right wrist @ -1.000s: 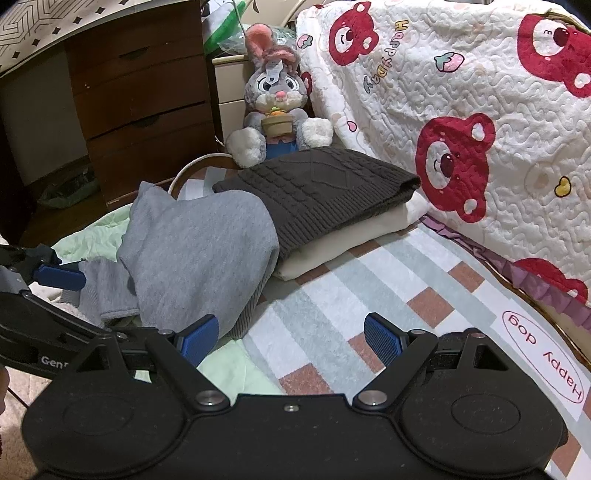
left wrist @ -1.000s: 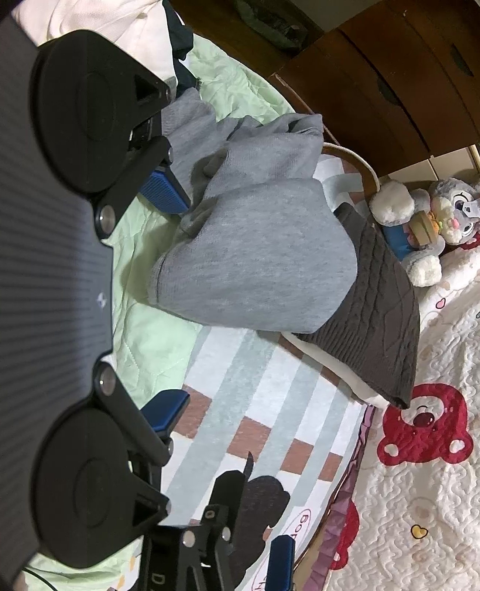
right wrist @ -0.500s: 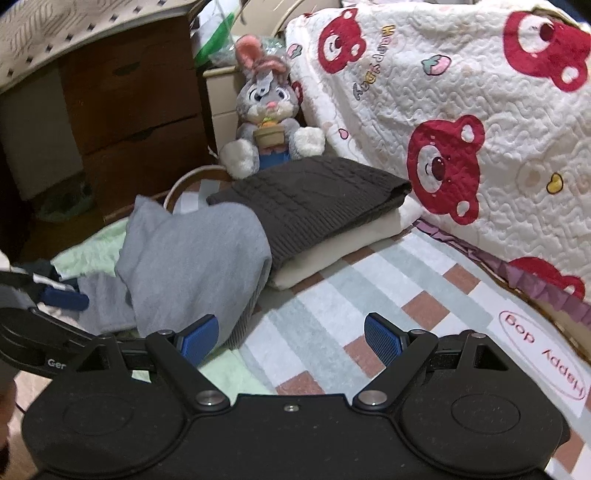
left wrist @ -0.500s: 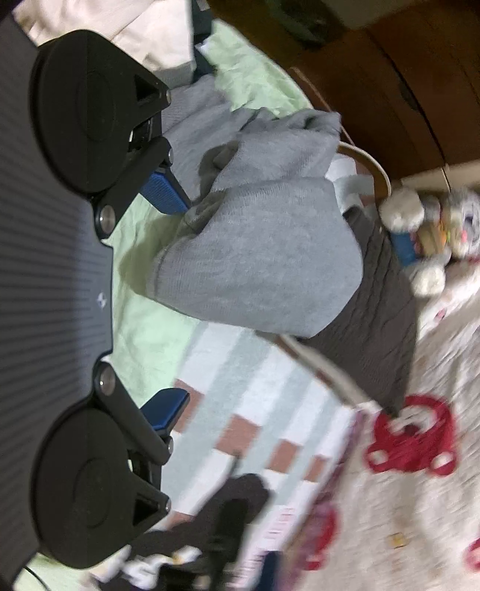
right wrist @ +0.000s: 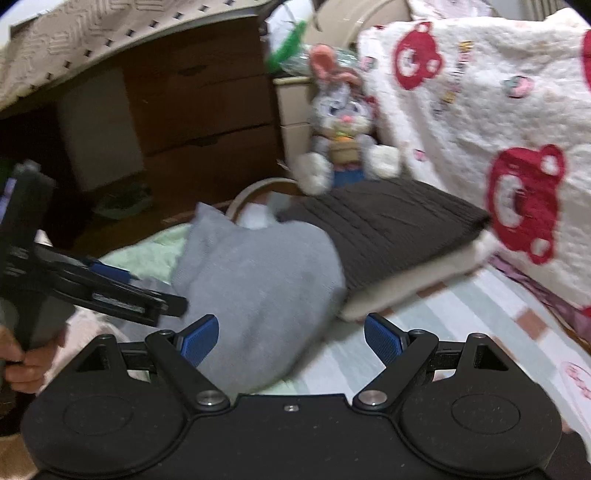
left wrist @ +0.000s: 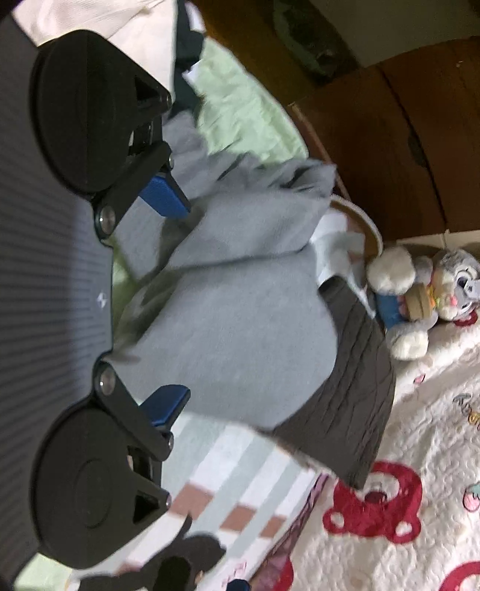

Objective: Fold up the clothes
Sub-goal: 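Lower both grippers onto the grey sweater and close on its fabric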

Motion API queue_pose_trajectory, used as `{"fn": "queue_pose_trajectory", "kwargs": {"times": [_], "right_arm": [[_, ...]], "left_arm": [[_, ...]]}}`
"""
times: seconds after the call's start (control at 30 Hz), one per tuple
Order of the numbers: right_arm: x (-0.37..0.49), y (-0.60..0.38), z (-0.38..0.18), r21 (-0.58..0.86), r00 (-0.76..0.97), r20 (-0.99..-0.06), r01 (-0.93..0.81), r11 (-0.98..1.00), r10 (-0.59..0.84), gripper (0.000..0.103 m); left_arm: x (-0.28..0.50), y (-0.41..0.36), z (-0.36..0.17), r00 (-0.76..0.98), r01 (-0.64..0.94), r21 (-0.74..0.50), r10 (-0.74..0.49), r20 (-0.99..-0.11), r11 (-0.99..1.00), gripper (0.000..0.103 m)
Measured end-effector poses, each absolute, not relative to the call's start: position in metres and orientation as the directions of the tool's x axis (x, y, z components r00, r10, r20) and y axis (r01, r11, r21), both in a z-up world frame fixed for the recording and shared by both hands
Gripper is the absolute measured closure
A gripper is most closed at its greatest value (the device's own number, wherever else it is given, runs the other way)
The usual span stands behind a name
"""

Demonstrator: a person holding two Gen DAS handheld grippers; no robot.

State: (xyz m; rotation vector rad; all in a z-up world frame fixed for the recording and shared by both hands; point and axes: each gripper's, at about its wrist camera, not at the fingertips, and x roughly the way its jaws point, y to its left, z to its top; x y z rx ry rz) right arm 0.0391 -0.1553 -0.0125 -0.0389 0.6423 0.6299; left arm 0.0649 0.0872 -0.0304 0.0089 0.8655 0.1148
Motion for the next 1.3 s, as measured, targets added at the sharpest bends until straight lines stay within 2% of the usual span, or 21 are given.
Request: {"fn": "queue_pose_trajectory", "kwargs": {"times": [0.13, 0.3, 0.43, 0.63, 0.77, 0.9, 0.97, 1.0, 1.03, 1.07, 1.1, 1.13, 1.23, 1.3], "right_arm": [[0.070, -0.144, -0.025, 0.219, 0.580, -0.584, -0.561, 0.798, 0.568, 0.014], [0.113, -0.131, -0.040, 0.321, 0.515, -0.616, -0.527, 0.787, 0.596, 0.014], [0.148, -0.121, -0.052, 0.399, 0.460, -0.636, -0.492, 0.774, 0.620, 0.014], [0.199, -0.107, -0.080, 0.462, 0.374, -0.715, -0.381, 0.801, 0.591, 0.014], [0.216, -0.116, -0.105, 0.590, 0.352, -0.684, -0.247, 0.769, 0.639, 0.014], [0.214, -0.120, -0.124, 0.629, 0.347, -0.672, -0.201, 0.751, 0.655, 0.014], [0.211, -0.122, -0.133, 0.642, 0.345, -0.666, -0.185, 0.744, 0.661, 0.014], [0.210, -0.122, -0.137, 0.648, 0.345, -0.664, -0.178, 0.740, 0.664, 0.014], [0.209, -0.123, -0.142, 0.655, 0.344, -0.661, -0.170, 0.737, 0.667, 0.016], [0.208, -0.124, -0.146, 0.661, 0.343, -0.658, -0.162, 0.733, 0.670, 0.020], [0.206, -0.125, -0.151, 0.667, 0.343, -0.656, -0.154, 0.729, 0.673, 0.033], [0.204, -0.124, -0.153, 0.672, 0.347, -0.648, -0.160, 0.723, 0.678, 0.045], [0.199, -0.120, -0.152, 0.673, 0.370, -0.617, -0.211, 0.709, 0.695, 0.052], [0.199, -0.119, -0.152, 0.671, 0.382, -0.605, -0.228, 0.706, 0.699, 0.052]], "left_arm": [[0.089, 0.106, -0.037, 0.637, -0.140, 0.063, 0.139, -0.758, 0.988, 0.010], [0.128, 0.132, -0.060, 0.565, -0.196, 0.134, 0.224, -0.794, 0.971, 0.010], [0.143, 0.154, -0.057, 0.589, -0.259, 0.155, 0.283, -0.757, 0.953, 0.009], [0.167, 0.196, -0.055, 0.616, -0.340, 0.041, 0.256, -0.745, 0.940, 0.007], [0.180, 0.215, -0.068, 0.616, -0.359, -0.023, 0.218, -0.757, 0.933, 0.007], [0.194, 0.229, -0.090, 0.609, -0.379, -0.094, 0.171, -0.774, 0.921, 0.009], [0.199, 0.236, -0.106, 0.598, -0.390, -0.174, 0.104, -0.795, 0.904, 0.012], [0.201, 0.240, -0.114, 0.593, -0.395, -0.214, 0.070, -0.802, 0.893, 0.021], [0.202, 0.242, -0.121, 0.592, -0.393, -0.251, 0.034, -0.805, 0.885, 0.045], [0.201, 0.242, -0.127, 0.593, -0.374, -0.281, -0.005, -0.805, 0.884, 0.056], [0.201, 0.240, -0.131, 0.592, -0.352, -0.298, -0.036, -0.805, 0.887, 0.066], [0.199, 0.235, -0.134, 0.595, -0.340, -0.296, -0.040, -0.803, 0.893, 0.066], [0.195, 0.223, -0.137, 0.609, -0.322, -0.250, -0.002, -0.793, 0.913, 0.066], [0.195, 0.224, -0.139, 0.615, -0.334, -0.252, 0.007, -0.789, 0.908, 0.059]]}}
